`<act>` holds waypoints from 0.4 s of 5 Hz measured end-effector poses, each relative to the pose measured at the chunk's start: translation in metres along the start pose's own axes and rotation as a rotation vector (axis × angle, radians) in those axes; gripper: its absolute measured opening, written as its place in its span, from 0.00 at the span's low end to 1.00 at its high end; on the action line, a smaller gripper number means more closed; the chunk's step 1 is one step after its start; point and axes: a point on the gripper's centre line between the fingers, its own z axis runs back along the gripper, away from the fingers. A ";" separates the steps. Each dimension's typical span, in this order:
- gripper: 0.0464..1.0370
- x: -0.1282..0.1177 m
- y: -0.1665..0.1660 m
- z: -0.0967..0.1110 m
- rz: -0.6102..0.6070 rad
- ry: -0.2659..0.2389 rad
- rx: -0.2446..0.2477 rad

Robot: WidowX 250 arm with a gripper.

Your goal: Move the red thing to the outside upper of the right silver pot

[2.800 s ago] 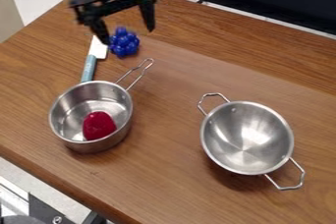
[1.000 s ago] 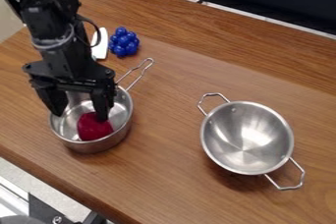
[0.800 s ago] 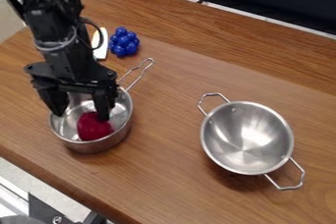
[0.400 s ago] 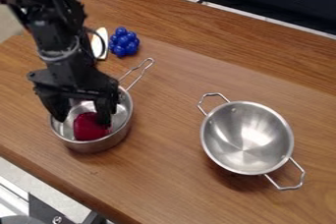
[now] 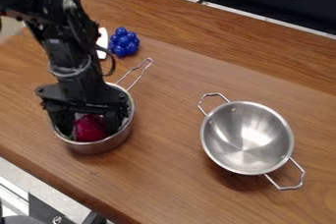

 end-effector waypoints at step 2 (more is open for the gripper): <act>0.71 0.002 -0.001 -0.005 0.029 0.025 0.026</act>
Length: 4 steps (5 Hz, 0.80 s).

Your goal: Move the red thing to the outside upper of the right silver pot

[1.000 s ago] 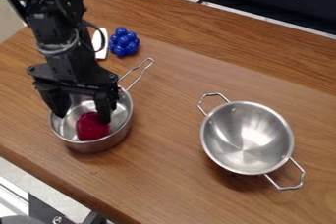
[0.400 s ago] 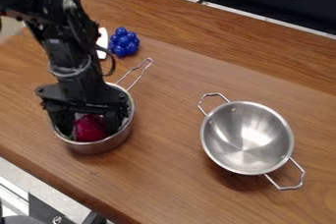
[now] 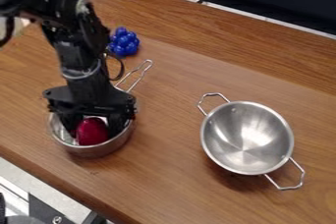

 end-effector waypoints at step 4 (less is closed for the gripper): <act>0.70 0.029 -0.015 0.036 0.149 0.051 -0.057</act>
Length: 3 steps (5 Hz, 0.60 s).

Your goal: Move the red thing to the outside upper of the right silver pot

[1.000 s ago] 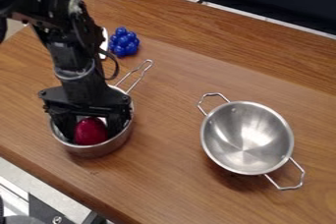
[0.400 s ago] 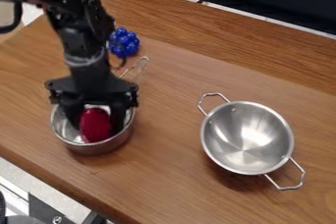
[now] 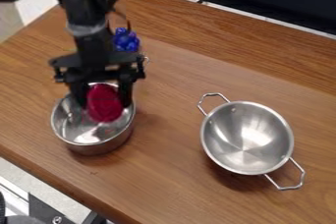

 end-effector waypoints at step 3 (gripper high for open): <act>0.70 0.007 -0.046 0.026 0.087 -0.019 -0.068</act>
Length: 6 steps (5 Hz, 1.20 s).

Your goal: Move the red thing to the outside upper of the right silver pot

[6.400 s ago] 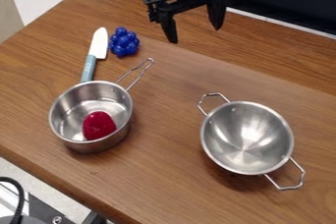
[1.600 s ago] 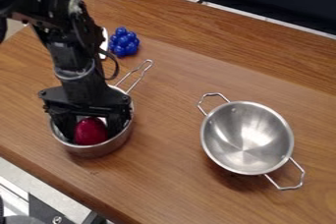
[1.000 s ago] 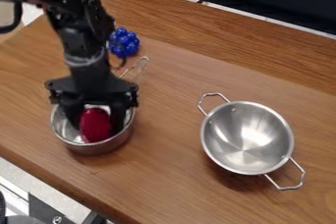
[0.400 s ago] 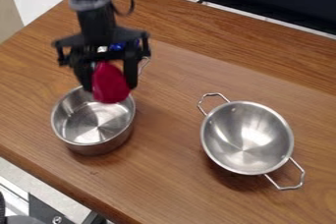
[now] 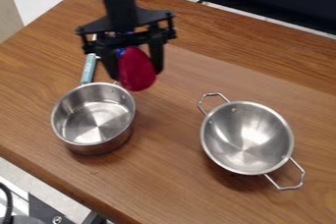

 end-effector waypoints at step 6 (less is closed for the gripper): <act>0.71 -0.017 -0.192 -0.046 0.203 -0.075 -0.027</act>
